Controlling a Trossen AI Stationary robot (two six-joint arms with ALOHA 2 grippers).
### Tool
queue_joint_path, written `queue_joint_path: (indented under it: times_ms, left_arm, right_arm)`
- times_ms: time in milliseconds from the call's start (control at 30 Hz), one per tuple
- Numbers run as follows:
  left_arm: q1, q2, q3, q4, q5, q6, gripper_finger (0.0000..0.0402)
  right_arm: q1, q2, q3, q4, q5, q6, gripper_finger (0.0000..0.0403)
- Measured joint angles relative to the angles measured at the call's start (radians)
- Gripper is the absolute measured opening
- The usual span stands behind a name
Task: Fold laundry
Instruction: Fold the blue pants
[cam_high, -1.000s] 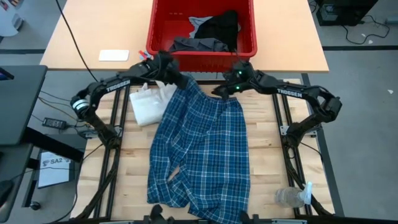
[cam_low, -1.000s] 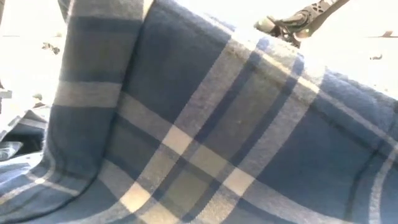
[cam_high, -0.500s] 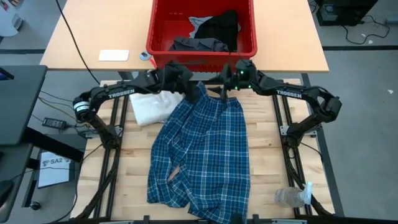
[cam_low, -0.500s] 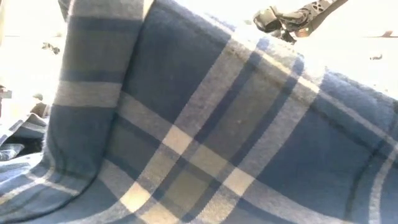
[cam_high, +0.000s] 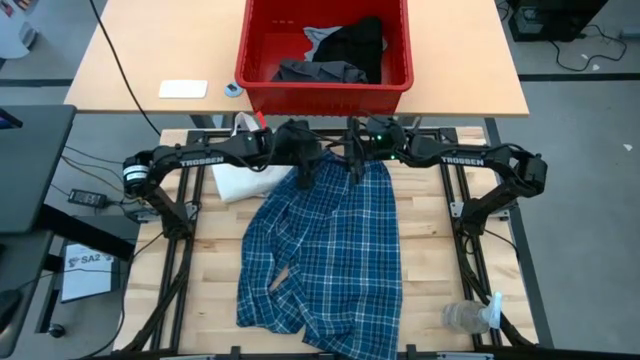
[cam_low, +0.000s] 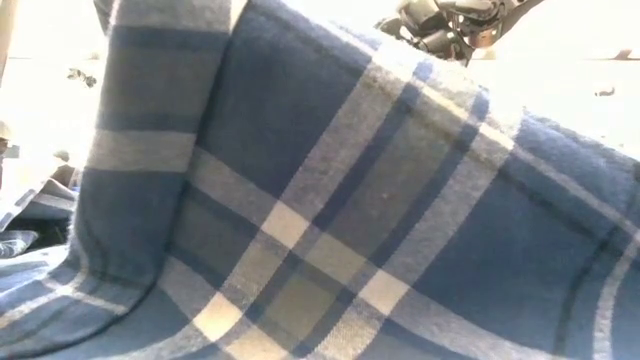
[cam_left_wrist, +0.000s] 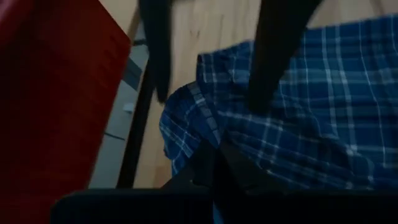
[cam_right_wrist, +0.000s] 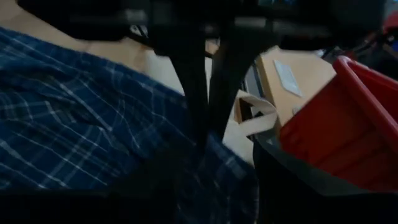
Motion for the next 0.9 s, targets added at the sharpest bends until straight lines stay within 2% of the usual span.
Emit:
queue_joint_path:
  times_ms: [167,433,500,600,700,900]
  left_arm:
    - [-0.025,0.000,0.000,0.019,-0.001,0.043,0.0009]
    - [-0.045,0.000,0.000,0.029,-0.020,0.044,0.0011]
    - [-0.044,0.000,0.000,0.027,-0.033,-0.050,0.0015]
    - [-0.041,-0.008,0.001,-0.015,-0.032,-0.296,0.0039]
    - [-0.045,-0.043,0.001,-0.159,-0.006,-0.445,0.0085]
    - [-0.077,-0.106,-0.011,-0.522,-0.005,-0.703,0.0187]
  right_arm:
    - [-0.007,0.000,0.000,-0.028,-0.002,0.057,0.0151]
    - [0.007,-0.001,0.000,-0.079,-0.011,0.119,0.0048]
    - [0.011,-0.001,0.000,-0.081,0.016,0.132,0.0019]
    - [0.012,-0.001,0.000,-0.095,0.078,0.140,0.0014]
    - [0.001,-0.003,0.000,-0.125,0.116,0.133,0.0010]
    - [-0.015,-0.027,0.000,-0.141,0.125,0.137,0.0010]
